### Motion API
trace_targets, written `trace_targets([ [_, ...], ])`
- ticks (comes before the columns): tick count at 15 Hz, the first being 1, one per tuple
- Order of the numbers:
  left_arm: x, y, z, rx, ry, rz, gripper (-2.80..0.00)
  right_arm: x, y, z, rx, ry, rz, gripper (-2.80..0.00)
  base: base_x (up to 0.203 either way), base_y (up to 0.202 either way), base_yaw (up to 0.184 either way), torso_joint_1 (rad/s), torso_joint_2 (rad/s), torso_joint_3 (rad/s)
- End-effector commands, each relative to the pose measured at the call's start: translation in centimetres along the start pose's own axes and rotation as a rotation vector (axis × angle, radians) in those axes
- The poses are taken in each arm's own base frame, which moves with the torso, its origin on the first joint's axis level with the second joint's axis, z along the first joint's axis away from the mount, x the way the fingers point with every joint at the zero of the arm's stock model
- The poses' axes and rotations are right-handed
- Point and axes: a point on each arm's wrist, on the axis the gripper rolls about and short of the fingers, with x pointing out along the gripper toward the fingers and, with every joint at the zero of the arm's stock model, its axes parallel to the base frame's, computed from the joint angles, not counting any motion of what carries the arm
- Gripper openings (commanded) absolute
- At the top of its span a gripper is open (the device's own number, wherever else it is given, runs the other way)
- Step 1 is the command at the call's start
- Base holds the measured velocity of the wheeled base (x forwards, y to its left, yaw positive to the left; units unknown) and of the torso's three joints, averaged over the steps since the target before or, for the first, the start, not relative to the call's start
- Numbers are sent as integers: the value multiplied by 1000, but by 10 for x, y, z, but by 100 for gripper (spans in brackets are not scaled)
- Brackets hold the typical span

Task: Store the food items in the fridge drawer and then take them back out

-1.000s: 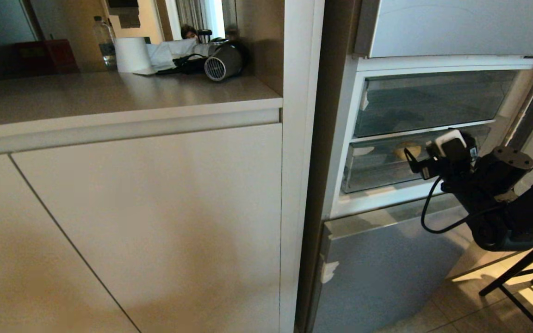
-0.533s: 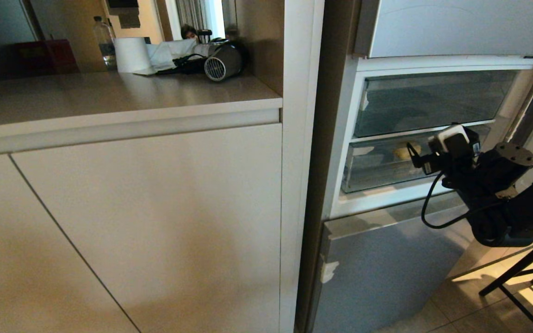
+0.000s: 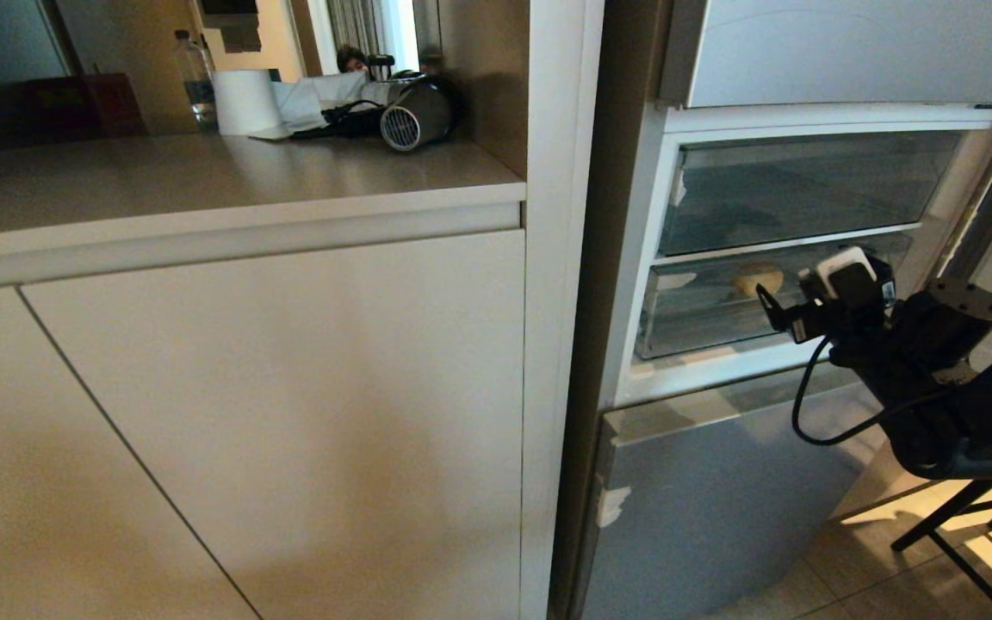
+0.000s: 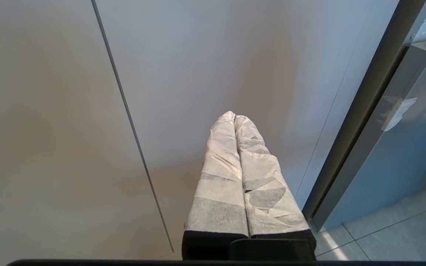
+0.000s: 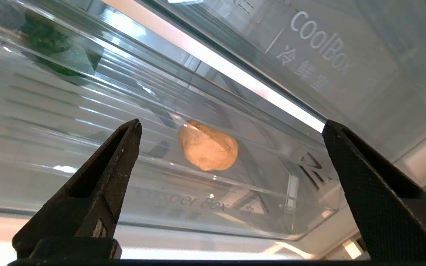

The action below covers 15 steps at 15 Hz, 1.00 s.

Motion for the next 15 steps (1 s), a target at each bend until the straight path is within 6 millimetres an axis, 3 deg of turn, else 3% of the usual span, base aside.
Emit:
trace_targets([
  [1,1,0,-2,0,9,0,-280,6,2,-4,-4,-9,-4,0,0,0,0,0,0,0],
  [8,1,0,-2,0,9,0,-280,27,8,-18,-7,-7,-12,0,0,0,0,0,0,0],
  [15,1,0,-3,0,10,0,-280,40,2,-13,-12,-46,-44,0,0,0,0,0,0,0],
])
